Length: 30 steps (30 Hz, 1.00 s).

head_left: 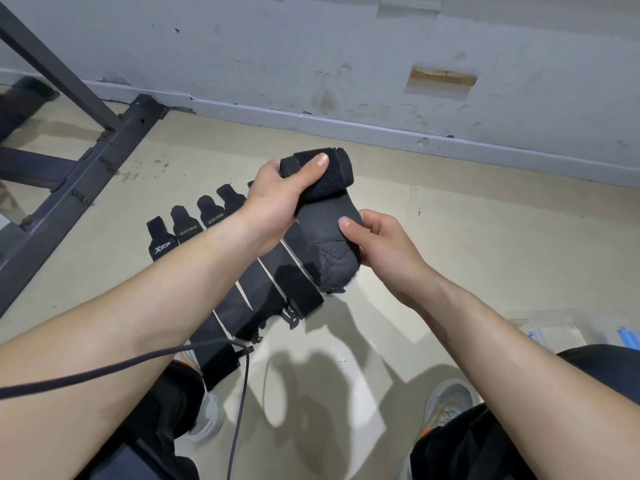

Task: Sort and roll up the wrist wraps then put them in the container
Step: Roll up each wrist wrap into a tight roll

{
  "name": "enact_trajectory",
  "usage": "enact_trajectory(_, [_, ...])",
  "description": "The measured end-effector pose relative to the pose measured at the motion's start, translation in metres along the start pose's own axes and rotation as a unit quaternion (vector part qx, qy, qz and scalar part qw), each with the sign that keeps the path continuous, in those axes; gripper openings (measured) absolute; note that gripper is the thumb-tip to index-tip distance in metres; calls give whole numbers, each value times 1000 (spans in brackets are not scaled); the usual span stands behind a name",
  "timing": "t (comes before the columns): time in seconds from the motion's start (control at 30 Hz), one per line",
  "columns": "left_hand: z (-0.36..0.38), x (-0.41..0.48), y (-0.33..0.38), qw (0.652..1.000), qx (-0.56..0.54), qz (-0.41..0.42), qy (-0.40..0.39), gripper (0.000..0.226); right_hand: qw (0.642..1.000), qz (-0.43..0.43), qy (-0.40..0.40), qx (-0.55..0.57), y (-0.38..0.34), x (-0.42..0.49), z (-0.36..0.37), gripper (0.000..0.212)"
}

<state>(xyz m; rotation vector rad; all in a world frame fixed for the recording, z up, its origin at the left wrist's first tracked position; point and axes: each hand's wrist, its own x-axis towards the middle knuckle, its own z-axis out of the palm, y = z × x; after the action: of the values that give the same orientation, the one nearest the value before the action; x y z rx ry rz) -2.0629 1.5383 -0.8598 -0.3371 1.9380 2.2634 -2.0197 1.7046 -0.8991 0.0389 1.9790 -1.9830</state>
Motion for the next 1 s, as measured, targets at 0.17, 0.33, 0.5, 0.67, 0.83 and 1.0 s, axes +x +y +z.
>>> enact_trajectory(0.17, [-4, 1, 1, 996, 76, 40, 14, 82, 998, 21, 18, 50, 2, 2, -2, 26])
enact_trajectory(0.33, [-4, 0, -8, 997, 71, 25, -7, 50, 994, 57, 59, 68, -1, 0, -5, 21])
enact_trajectory(0.5, [-3, -2, -12, 997, 67, 45, -17, 45, 997, 79, 22, -6, -10, -1, -11, 37])
enact_trajectory(0.67, [-3, -5, -13, 995, 59, 24, -73, 48, 999, 37, 16, -1, -27, 1, -24, 48])
enact_trajectory(0.83, [4, -15, -19, 982, 122, 51, -138, 51, 999, 30, 8, 33, -28, 2, -20, 26])
enact_trajectory(1.0, [7, -18, -18, 985, 92, 1, -144, 53, 997, 5, 1, 71, -26, 4, -26, 20])
